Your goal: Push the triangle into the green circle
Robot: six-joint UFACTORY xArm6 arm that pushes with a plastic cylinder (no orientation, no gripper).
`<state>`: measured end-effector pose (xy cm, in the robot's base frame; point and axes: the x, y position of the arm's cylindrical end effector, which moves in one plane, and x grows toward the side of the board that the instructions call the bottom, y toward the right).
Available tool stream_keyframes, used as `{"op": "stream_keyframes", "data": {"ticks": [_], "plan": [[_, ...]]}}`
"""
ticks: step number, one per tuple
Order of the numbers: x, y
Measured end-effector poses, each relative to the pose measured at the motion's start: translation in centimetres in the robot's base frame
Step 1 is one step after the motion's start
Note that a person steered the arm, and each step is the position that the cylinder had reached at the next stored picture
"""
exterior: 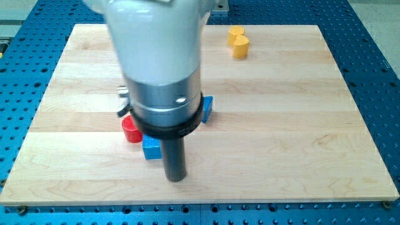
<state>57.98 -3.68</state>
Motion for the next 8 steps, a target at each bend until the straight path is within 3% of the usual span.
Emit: {"op": "stream_keyframes", "data": {"ticks": [1,3,4,5,6,7,8], "plan": [[1.2,-3.2],[-1.8,-3.8],[-0.2,-3.9],[0.5,2.0],[-5.2,11.3],[-11.6,13.1],[-13.1,10.5]]}}
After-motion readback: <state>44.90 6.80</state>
